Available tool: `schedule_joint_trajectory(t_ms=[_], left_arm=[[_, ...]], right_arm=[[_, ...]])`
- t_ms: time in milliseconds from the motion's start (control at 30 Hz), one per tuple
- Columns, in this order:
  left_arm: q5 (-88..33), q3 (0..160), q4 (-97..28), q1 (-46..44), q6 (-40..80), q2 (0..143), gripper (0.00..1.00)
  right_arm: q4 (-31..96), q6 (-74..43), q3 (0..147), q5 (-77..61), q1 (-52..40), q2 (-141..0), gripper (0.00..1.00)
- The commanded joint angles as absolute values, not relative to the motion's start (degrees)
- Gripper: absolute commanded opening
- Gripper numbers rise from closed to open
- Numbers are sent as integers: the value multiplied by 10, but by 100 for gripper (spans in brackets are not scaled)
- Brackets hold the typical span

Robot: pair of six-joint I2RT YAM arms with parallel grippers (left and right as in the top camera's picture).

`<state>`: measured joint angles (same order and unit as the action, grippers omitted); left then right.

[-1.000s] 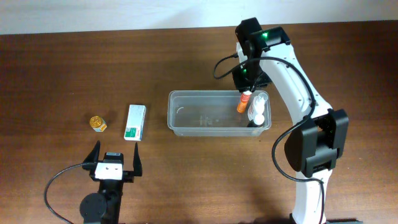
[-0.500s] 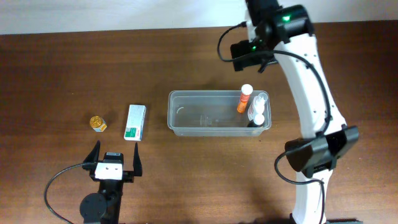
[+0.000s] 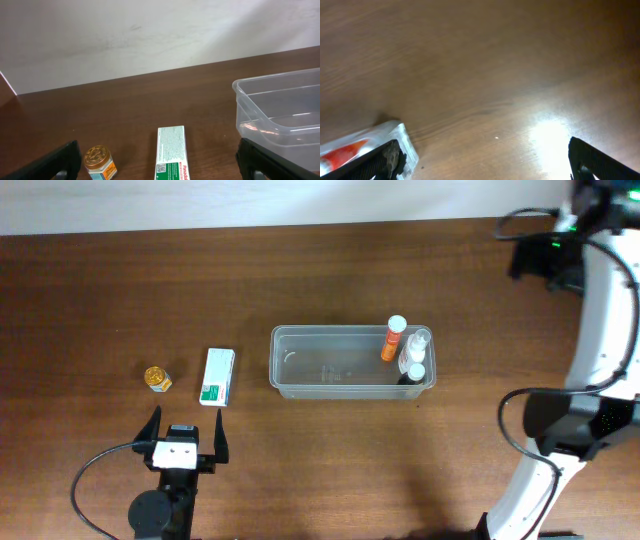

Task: Pack container
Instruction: 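Open the right gripper and retract it to the right side, then move the left gripper over the white-green medicine box and descend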

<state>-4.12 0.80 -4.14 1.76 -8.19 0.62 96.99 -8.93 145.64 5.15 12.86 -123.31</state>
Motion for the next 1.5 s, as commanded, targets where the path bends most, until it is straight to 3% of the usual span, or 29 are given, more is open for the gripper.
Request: schedule_joint_trajectory(t_ms=[0, 300, 1200, 1467], left_arm=[[-47, 5, -43, 21, -91, 3, 99], [-47, 5, -43, 21, -91, 3, 100], [-48, 5, -35, 21, -91, 3, 99], [-178, 17, 97, 20, -83, 3, 99]], right_arm=[[973, -95, 1424, 15, 170, -1224, 98], [971, -95, 1355, 15, 222, -1224, 98], [967, -95, 1353, -9, 222, -1224, 98], [967, -95, 1353, -9, 222, -1224, 98]])
